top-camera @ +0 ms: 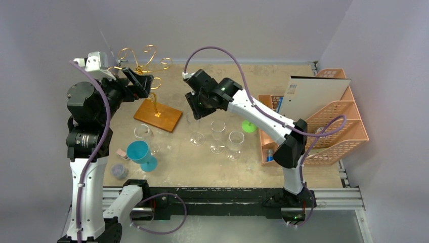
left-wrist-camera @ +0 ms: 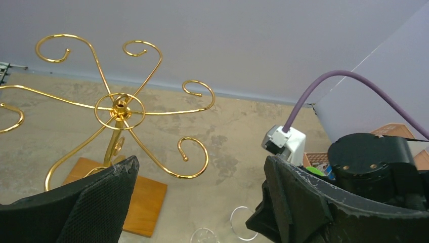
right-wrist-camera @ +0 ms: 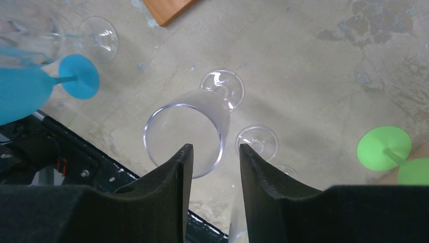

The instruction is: Place the wine glass upside down on the wine glass rack

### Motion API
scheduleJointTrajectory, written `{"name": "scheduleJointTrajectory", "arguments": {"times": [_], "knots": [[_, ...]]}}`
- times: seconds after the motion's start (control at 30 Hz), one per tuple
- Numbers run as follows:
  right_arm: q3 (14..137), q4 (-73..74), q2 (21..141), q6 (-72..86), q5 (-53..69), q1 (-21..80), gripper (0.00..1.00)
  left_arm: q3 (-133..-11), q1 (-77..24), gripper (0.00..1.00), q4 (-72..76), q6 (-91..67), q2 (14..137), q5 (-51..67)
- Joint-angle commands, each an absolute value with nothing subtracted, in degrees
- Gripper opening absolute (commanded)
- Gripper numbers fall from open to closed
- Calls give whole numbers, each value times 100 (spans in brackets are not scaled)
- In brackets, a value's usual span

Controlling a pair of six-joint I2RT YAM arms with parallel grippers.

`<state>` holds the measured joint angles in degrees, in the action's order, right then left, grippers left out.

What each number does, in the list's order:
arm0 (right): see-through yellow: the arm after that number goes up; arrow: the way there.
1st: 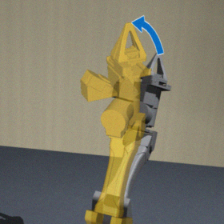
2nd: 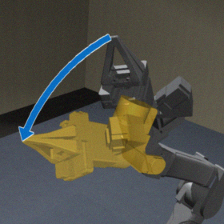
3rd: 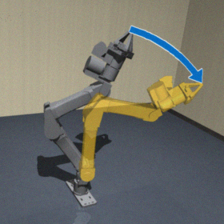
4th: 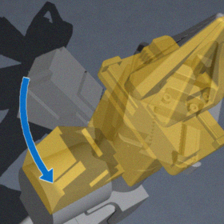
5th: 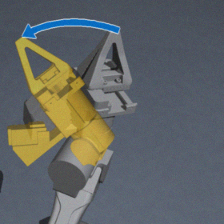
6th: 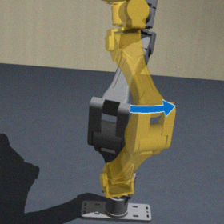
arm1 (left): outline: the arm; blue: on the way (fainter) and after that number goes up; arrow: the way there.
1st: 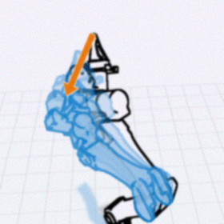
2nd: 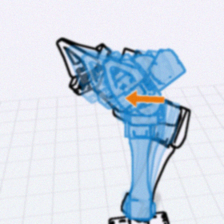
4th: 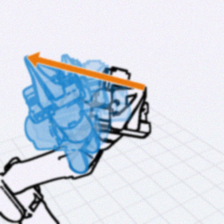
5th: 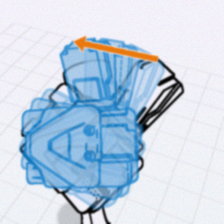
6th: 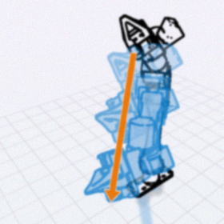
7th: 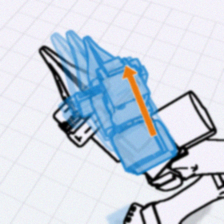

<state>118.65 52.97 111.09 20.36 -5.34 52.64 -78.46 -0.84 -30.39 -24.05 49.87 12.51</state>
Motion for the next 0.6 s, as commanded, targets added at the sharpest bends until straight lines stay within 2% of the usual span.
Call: {"name": "scheduleJointTrajectory", "arguments": {"times": [0.0, 0.27, 0.4, 0.57], "knots": [[12170, 5850, 11287, 2042, -1019, 5452, 38, -7788, -106, 93, -2768, -2562, 5026, 1382], [12319, 5966, 11295, 2061, -1441, 5528, 9, -7704, -105, 93, -2760, -2635, 5018, 1320], [12377, 5936, 11269, 2048, -1575, 5527, 2, -7704, -108, 92, -2773, -2686, 5060, 1326], [12114, 5685, 10952, 2101, -1780, 5514, 0, -7754, -105, 92, -2837, -2874, 5125, 1441]]}}
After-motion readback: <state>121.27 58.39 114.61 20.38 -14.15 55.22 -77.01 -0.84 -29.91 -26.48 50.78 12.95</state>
